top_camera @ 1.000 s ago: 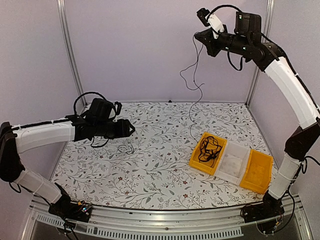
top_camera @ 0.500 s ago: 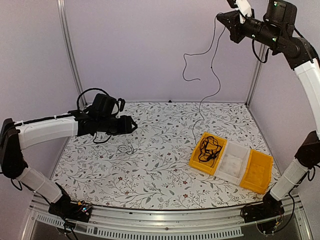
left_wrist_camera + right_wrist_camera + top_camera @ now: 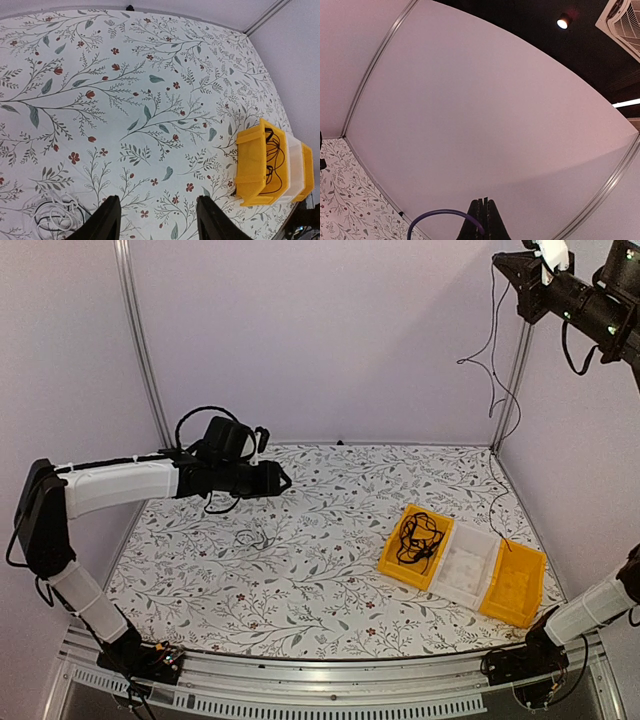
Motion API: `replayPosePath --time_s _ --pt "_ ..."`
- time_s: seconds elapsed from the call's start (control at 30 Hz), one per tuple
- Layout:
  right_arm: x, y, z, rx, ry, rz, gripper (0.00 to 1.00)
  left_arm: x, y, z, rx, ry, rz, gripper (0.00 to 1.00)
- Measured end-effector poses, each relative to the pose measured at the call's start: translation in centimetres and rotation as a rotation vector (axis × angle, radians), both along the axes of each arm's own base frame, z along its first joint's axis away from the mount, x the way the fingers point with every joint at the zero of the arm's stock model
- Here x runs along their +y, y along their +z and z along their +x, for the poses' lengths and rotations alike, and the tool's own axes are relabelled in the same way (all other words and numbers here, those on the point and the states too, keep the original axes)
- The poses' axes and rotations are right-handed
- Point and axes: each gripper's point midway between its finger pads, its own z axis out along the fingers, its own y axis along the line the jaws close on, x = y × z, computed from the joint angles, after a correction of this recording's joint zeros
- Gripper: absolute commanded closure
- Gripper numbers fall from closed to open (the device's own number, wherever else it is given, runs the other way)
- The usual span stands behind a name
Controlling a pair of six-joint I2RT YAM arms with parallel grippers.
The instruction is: Untangle the cables
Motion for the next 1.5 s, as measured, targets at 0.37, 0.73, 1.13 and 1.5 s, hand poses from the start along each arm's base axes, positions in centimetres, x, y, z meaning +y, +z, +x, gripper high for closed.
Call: replayPosePath --time_s 0.37,0.73,1.13,1.5 --pt "-1.0 -8.6 -0.2 0.173 -0.043 -0.160 1.00 -0.4 -0.3 0.3 -0.012 -0.034 0.026 0.45" --pt "-2.4 -13.8 -1.8 0.277 -0.062 -0.221 1.00 -0.6 -1.3 0.2 0.005 -0.052 0.046 0.45" --pt "-3.5 -22.8 -3.6 0.448 -0.057 -0.336 1.00 -0.8 -2.6 0.2 0.031 -0.062 0.057 0.46" --pt "-4.0 -30.4 -3.7 0.575 -0.050 -0.473 1.00 -0.8 -2.8 0.1 0.034 -0.063 0.060 0.45"
